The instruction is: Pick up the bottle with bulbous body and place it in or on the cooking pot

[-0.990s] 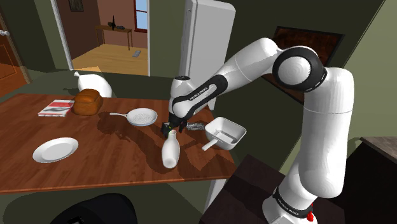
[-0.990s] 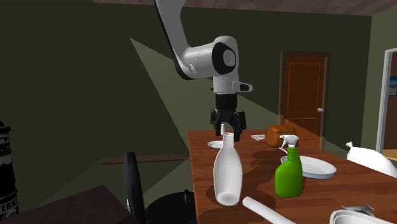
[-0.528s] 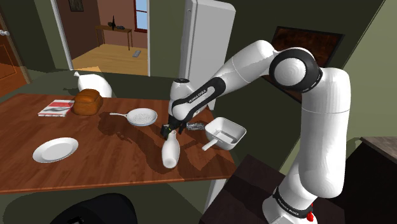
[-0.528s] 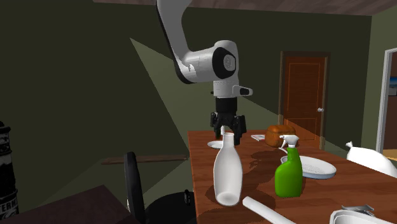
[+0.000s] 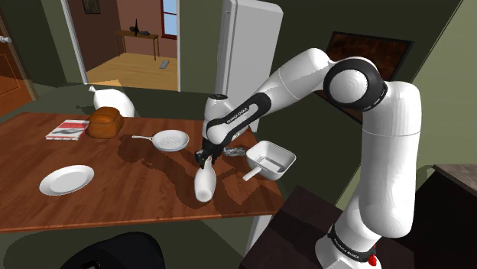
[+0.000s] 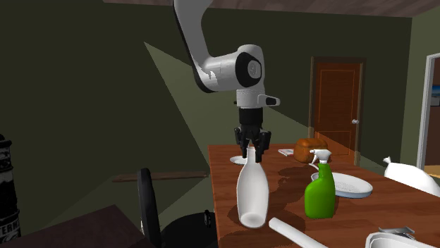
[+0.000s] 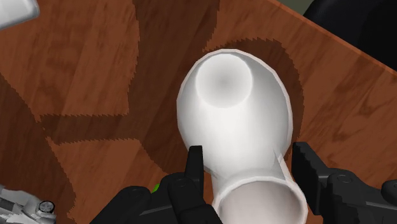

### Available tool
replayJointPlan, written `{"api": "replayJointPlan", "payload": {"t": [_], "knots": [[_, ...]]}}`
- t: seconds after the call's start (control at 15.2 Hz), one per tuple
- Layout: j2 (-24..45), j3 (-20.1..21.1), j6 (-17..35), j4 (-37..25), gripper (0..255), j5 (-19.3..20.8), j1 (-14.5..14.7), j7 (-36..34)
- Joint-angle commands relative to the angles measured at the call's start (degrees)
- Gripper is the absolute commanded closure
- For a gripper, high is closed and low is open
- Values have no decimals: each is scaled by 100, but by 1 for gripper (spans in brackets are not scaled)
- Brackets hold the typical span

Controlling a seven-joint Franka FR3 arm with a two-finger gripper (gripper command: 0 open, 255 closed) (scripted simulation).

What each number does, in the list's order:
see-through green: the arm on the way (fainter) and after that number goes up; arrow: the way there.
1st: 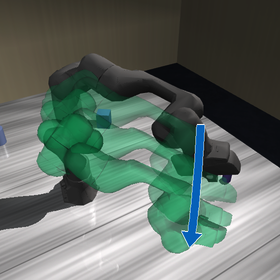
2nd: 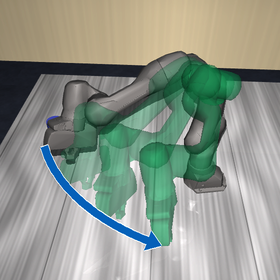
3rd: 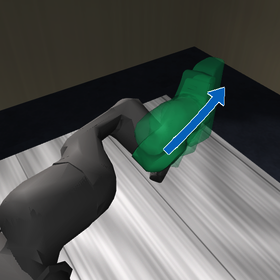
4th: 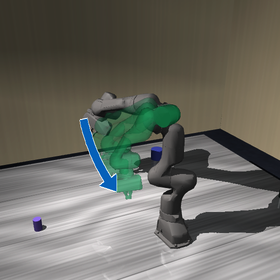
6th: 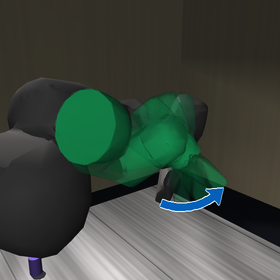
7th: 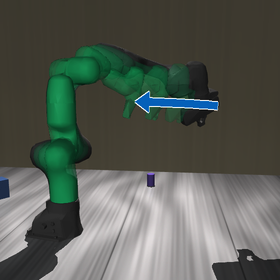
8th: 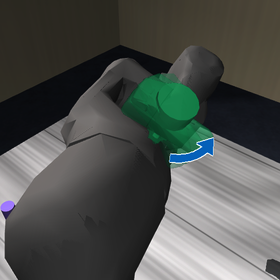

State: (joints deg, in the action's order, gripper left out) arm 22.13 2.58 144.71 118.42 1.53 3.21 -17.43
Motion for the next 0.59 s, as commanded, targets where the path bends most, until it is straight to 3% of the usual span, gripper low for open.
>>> {"api": "replayJointPlan", "payload": {"t": [0.0, 0.53], "knots": [[2, 0, -1, 0, 255, 0, 0, 0], [-277, 13, -313, -34, 255, -22, -8, 13]]}}
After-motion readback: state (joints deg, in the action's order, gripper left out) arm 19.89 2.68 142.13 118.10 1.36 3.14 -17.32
